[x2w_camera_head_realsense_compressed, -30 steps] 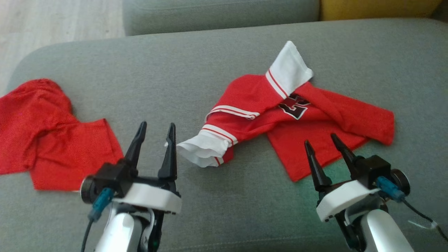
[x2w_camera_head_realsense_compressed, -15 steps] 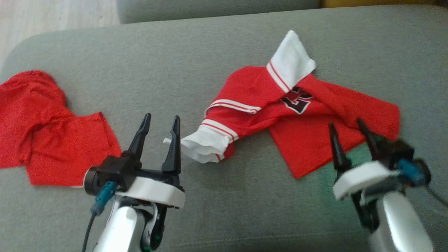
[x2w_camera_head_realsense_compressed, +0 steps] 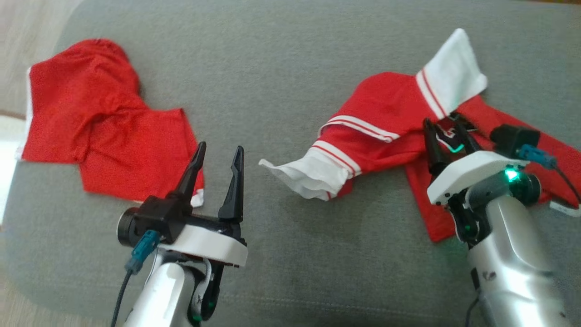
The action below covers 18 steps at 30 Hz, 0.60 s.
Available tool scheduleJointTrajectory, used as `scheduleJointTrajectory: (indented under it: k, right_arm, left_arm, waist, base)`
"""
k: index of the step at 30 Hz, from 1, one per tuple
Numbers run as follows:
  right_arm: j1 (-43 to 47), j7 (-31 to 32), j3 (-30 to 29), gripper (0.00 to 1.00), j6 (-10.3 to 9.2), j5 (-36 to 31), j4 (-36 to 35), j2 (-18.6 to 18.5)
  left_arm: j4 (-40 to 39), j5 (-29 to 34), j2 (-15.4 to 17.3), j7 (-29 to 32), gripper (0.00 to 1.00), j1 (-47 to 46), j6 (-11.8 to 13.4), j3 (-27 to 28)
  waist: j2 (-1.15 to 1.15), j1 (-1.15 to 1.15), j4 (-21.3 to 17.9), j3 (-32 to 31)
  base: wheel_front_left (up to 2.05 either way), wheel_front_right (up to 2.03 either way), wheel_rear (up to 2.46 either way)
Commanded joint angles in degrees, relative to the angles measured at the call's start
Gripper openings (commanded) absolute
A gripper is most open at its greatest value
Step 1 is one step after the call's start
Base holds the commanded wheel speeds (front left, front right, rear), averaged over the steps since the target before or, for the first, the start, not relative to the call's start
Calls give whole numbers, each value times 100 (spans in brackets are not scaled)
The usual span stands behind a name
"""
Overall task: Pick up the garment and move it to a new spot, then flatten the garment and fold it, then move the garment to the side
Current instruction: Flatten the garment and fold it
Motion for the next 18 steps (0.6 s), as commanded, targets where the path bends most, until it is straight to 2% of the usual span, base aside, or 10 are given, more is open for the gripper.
scheduleJointTrajectory:
  k: [1, 4, 5, 6, 11, 18]
  right_arm:
    - [-315, -52, 129, 100, 37, 103, -18, 2]
    - [-549, -165, 165, 100, 37, 272, 296, 3]
    - [-639, -222, 190, 62, 37, 304, 377, 3]
    - [-740, -288, 220, 0, 37, 312, 441, 3]
    - [-1449, -415, 238, 0, 37, -26, 555, -24]
    - [-2528, -187, 377, 0, 37, -301, 308, -294]
  left_arm:
    - [-160, -31, 20, -28, 100, -254, 32, 145]
    - [-169, -32, 20, -28, 100, -274, 29, 130]
    - [-172, -34, 20, -28, 100, -280, 32, 125]
    - [-176, -38, 20, -28, 100, -284, 36, 121]
    - [-210, -79, 20, -28, 100, -339, 59, 79]
    - [-244, -292, 20, -28, 100, -340, 155, -62]
  waist:
    - [0, 0, 164, 129]
    - [0, 0, 260, 187]
    - [0, 0, 284, 202]
    - [0, 0, 306, 219]
    - [0, 0, 454, 343]
    - [0, 0, 797, 418]
  base:
    - [0, 0, 0]
    - [0, 0, 0]
    - [0, 0, 0]
    - [0, 0, 0]
    - [0, 0, 0]
    - [0, 0, 0]
